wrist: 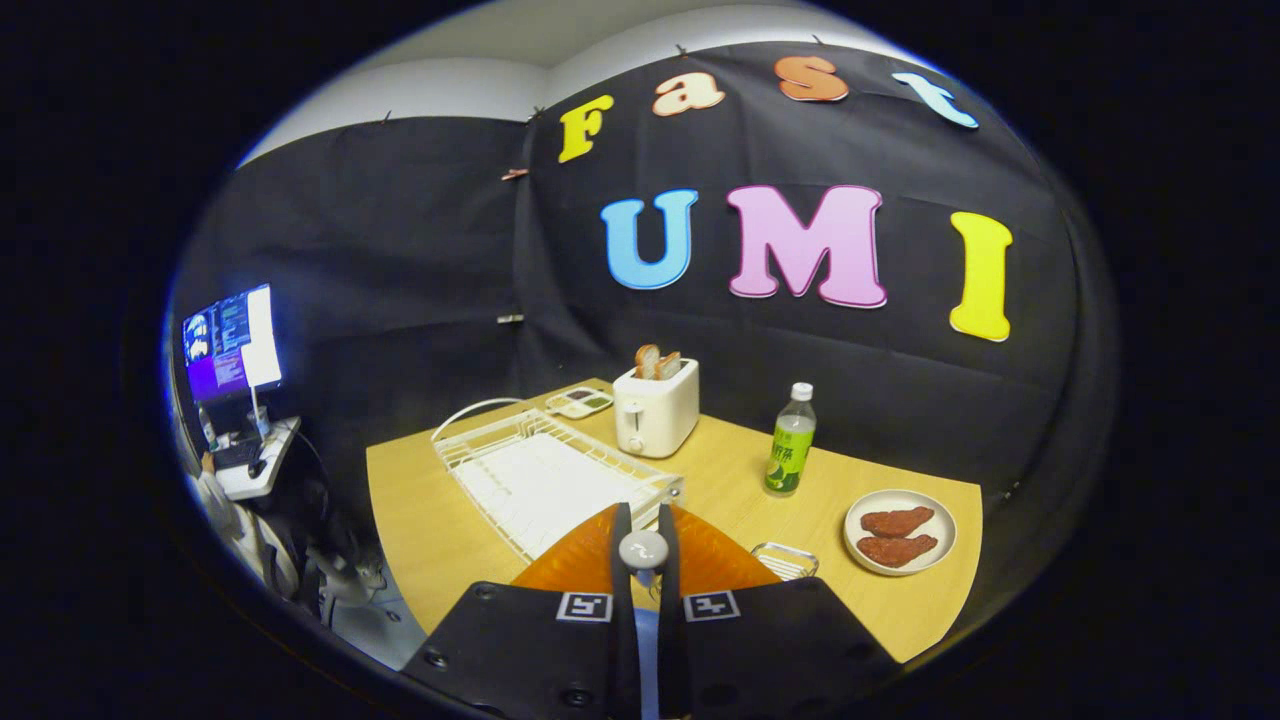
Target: Take the plate from the dish rack, then take the spoon from the basket and place it into the plate.
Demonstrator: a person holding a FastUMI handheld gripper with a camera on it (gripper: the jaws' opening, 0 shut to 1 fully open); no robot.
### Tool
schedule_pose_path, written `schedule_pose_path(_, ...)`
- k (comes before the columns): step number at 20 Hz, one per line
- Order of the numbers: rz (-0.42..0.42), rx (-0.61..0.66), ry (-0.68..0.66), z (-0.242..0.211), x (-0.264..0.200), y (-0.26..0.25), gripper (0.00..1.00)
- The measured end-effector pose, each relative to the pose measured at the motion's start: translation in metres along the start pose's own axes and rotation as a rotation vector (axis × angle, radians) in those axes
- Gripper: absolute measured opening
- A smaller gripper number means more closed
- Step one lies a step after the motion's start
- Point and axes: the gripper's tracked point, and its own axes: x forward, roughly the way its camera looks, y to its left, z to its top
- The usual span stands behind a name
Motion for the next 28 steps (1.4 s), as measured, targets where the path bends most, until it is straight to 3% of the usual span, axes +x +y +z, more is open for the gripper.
schedule_pose_path(4, -0.004, -0.118, 0.081, -0.052, 0.014, 0.011, 0.11)
schedule_pose_path(9, -0.017, -0.094, 0.193, -0.106, 0.029, 0.014, 0.13)
schedule_pose_path(15, -0.013, -0.074, 0.201, -0.109, 0.029, 0.020, 0.16)
schedule_pose_path(19, 0.026, 0.022, 0.251, -0.117, 0.025, 0.028, 0.22)
schedule_pose_path(23, 0.085, 0.173, 0.213, -0.084, 0.019, 0.042, 1.00)
schedule_pose_path(28, 0.044, 0.282, 0.091, -0.024, 0.008, 0.023, 0.99)
